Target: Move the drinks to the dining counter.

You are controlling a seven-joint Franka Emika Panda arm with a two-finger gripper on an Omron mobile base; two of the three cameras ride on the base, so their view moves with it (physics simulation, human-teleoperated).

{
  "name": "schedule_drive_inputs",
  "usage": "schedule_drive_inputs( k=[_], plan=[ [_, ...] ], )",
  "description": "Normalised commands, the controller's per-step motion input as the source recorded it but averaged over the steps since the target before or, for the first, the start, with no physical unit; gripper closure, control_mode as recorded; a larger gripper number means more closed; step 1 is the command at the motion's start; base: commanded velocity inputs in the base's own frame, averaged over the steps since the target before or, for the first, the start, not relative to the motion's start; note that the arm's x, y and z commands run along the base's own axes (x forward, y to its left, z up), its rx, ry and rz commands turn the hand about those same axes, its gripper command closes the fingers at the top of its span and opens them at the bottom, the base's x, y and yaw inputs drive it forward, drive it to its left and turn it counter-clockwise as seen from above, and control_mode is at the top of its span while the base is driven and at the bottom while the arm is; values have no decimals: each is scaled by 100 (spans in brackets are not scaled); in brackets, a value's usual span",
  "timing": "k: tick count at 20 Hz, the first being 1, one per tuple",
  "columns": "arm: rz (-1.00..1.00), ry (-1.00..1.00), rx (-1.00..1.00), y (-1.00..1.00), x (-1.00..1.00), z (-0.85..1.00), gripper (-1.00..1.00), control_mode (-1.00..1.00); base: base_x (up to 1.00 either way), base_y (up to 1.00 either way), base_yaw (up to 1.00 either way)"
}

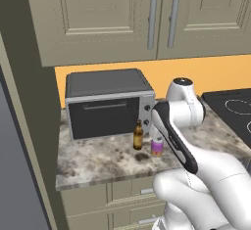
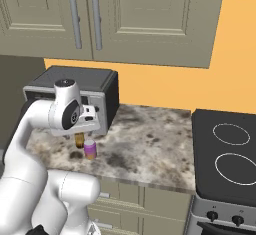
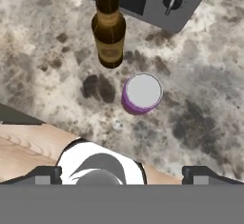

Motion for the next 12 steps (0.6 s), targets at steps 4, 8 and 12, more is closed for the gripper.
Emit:
schedule_drive_inputs(
  k=[4, 8, 12],
  plan=[
    [0, 0, 0, 0, 12, -13, -100, -100, 0, 0, 0],
    [2, 0, 0, 0, 25, -7, -100, -100, 0, 0, 0],
    [6, 0, 0, 0, 21, 0, -100, -100, 0, 0, 0]
  ],
)
